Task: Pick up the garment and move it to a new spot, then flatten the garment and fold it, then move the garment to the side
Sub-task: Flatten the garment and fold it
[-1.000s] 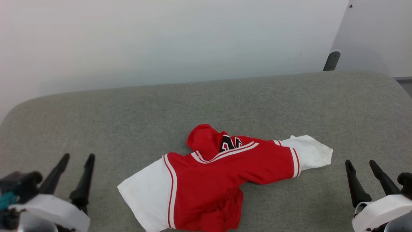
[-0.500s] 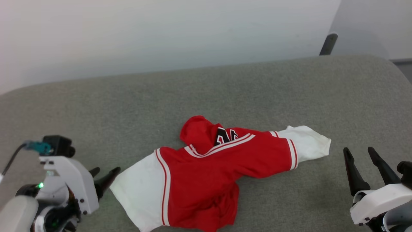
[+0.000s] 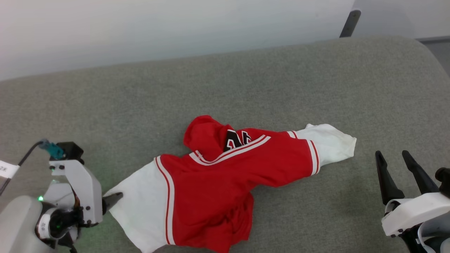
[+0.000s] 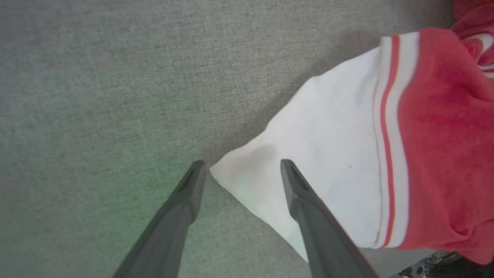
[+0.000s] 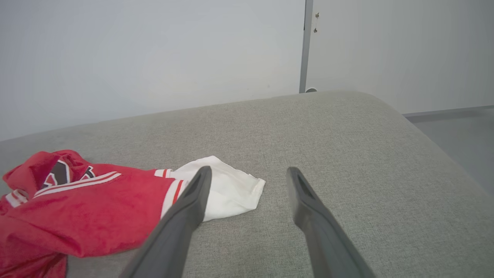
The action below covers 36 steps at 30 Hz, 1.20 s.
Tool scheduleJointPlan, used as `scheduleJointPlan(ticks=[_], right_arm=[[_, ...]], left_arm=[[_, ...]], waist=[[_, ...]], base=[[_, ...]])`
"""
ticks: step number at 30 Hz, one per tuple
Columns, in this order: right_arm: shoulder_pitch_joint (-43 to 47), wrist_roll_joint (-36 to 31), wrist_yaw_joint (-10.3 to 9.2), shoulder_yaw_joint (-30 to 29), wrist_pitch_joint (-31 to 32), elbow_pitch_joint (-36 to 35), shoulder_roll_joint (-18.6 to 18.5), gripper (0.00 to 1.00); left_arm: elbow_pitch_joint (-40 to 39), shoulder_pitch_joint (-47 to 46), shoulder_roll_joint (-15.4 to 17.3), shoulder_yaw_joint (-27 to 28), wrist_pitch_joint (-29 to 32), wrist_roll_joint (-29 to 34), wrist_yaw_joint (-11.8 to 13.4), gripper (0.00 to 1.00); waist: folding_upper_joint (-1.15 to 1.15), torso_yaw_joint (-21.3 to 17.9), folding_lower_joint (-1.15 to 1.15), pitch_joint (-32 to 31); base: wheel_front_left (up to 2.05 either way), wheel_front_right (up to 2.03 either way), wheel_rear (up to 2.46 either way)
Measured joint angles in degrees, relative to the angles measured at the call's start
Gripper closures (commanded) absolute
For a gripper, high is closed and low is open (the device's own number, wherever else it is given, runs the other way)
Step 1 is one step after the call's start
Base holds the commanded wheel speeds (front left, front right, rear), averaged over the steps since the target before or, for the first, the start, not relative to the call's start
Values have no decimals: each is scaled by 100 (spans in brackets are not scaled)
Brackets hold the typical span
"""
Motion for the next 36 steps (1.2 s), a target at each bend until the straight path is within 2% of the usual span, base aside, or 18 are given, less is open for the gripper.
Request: scheduleJointPlan(ticks=[10, 11, 12, 16, 21, 28, 36], right_arm=[[-66, -5, 0, -21, -5, 35, -24, 0], [-71, -5, 0, -22, -1, 35, -31, 0], [-90, -5, 0, -23, 13, 35, -38, 0], [-180, 35, 0, 1, 210, 22, -56, 0], [-397, 293, 0, 149, 1034, 148, -243, 0], [-931, 912, 0, 808, 2342, 434, -899, 0], [-1575, 1250, 0, 1285, 3002, 1001, -1444, 0]], left_arm=[[667, -271, -124, -96, -86, 37, -170, 0], [721, -297, -137, -114, -86, 37, -198, 8], [778, -324, -166, -124, -77, 27, -211, 100], [922, -422, -199, -144, -35, -25, -309, 100], [982, -519, -279, -207, -94, -13, -381, 100], [1009, -756, -421, -331, -209, 54, -475, 100], [1035, -988, -559, -448, -297, 89, -566, 100]], waist=[[0, -50, 1, 186], [0, -45, 0, 192], [0, -37, 0, 197], [0, -2, 0, 211], [0, 66, 1, 233], [0, 224, 0, 313], [0, 431, 0, 471]], base=[[0, 0, 0], [0, 0, 0], [0, 0, 0], [0, 0, 0], [0, 0, 0], [0, 0, 0], [0, 0, 0]])
